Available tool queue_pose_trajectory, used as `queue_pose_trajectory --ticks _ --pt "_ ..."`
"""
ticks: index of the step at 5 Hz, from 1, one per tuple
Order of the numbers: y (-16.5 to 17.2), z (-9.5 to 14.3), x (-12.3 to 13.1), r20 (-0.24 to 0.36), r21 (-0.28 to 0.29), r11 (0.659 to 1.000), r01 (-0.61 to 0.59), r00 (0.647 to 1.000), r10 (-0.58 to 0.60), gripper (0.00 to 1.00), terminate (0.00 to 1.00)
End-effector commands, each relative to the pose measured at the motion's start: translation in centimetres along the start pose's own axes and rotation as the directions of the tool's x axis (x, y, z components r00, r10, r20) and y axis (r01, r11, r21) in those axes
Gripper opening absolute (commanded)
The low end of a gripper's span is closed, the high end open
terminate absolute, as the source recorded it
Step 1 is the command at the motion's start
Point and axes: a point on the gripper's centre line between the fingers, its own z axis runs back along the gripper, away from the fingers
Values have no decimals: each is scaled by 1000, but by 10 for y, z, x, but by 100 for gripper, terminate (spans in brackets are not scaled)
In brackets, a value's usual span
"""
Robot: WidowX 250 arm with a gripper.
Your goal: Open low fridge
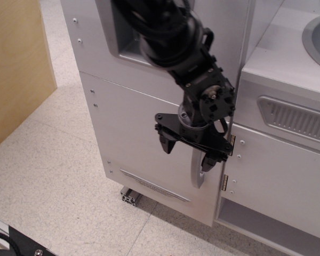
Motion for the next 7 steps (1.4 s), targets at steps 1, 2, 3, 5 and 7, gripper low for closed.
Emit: queue_pose_trajectory --ticks 1,2,3,5,7 --pt "4 -12 25 48 -18 999 -34 998 35 100 0" --pt "7 -11 26 69 -31 998 -49 996 51 0 0" --pt "8 -10 27 81 -49 998 -43 996 47 0 0" --pt "18 3 -18 49 -63 997 52 998 -49 0 0" --pt "43 29 -47 40 -50 993 106 994 -104 100 0"
